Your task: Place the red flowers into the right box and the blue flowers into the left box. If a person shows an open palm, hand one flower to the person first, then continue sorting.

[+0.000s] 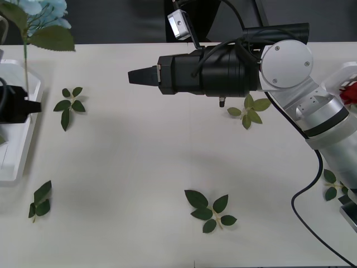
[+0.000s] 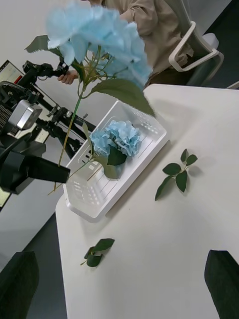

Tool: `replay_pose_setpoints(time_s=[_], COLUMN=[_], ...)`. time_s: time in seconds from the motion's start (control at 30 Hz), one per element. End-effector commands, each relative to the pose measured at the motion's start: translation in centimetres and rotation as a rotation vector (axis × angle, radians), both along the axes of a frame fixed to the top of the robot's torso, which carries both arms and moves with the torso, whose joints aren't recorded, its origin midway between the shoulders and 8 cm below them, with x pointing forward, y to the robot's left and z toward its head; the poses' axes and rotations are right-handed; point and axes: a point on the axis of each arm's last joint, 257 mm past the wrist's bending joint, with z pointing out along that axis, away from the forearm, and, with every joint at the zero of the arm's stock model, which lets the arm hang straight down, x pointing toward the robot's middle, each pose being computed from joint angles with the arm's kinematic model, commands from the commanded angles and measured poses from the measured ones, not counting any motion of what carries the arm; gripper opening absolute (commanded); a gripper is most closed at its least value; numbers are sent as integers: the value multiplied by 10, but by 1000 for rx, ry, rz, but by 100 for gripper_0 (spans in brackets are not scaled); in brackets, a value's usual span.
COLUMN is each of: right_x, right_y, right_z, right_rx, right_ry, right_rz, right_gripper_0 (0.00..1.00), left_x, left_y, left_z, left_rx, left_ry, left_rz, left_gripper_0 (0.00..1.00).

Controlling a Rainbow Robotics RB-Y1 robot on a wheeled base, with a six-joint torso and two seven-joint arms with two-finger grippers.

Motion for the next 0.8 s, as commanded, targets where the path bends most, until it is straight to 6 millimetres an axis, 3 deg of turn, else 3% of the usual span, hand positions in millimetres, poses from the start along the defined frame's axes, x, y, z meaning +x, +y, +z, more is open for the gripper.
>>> replay_pose_setpoints(time_s=[0.03, 0.27, 0.4, 0.6, 0.8], right_x=[1, 4, 8, 14, 19], right_y=[-4, -9, -19, -53, -93], right_z=[16, 15, 9, -8, -29], right_rx=[-11, -21, -35, -110, -198], right_ry=[-78, -89, -88, -71, -53], right_rz=[16, 10, -4, -12, 29], right_gripper_0=[97, 97, 97, 97, 97], left_x=[-14, -9, -6, -17, -19], left_y=[97, 186, 206, 257, 262], left_z=[-2, -27, -43, -59, -73], left_rx=[249, 451, 443, 579, 655], left_ry=[36, 92, 112, 169, 201], left_rz=[35, 118, 166, 260, 262], left_gripper_0=[0, 0, 0, 0, 0])
